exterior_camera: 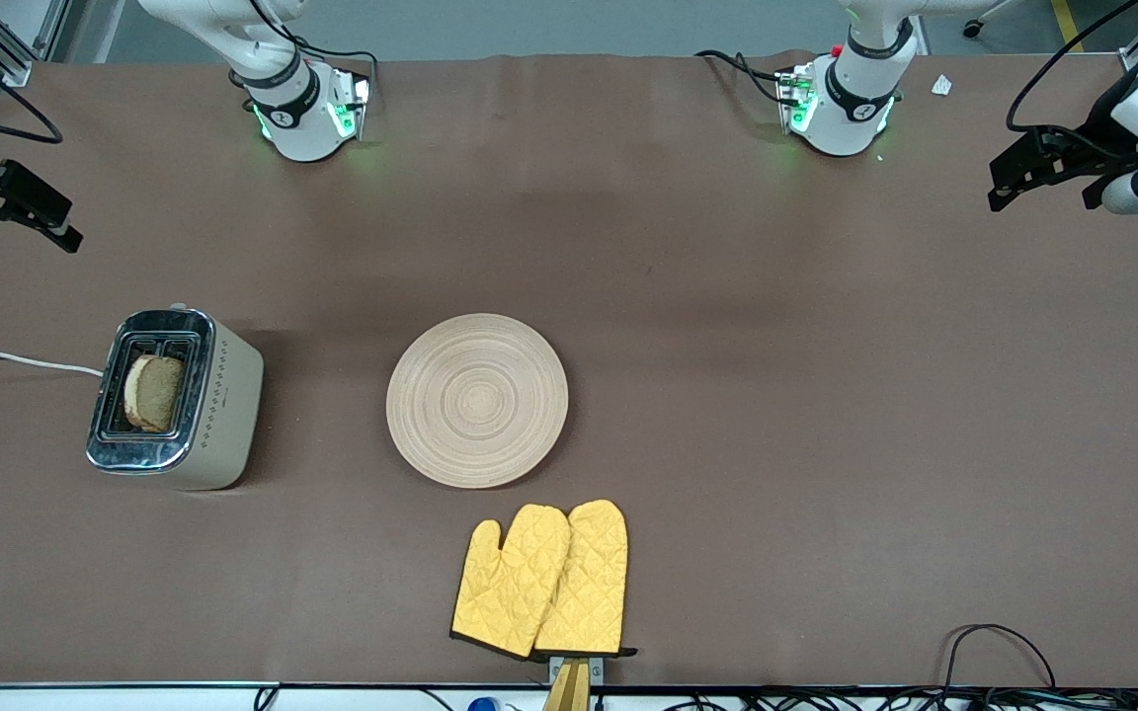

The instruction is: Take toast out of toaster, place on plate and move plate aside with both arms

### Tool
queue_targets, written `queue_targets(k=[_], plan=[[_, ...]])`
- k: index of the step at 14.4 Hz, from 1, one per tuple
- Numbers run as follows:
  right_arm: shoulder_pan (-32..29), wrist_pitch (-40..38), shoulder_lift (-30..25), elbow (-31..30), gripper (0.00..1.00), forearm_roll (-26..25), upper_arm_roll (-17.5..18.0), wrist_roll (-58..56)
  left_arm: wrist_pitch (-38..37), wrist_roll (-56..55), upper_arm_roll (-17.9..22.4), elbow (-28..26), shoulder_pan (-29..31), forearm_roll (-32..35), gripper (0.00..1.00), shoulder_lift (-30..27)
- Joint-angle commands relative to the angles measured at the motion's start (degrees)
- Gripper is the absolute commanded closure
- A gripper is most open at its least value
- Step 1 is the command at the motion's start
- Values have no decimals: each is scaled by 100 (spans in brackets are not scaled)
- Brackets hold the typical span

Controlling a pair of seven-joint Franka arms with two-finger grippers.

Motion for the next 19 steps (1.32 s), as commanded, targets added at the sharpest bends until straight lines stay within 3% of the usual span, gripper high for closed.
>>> queue_targets(k=[1,10,19], plan=[[-66,-21,-96,-39,0,-13,32,-55,-128,-46,-11,156,18,21,0,61],[-93,-21,-26,-153,0,-13,31,-55,-190,25,165,473,45,100,0,394],[-329,558,1318,-224,0,-206,31,-678,-155,-2,104,481,-79,39,0,430]])
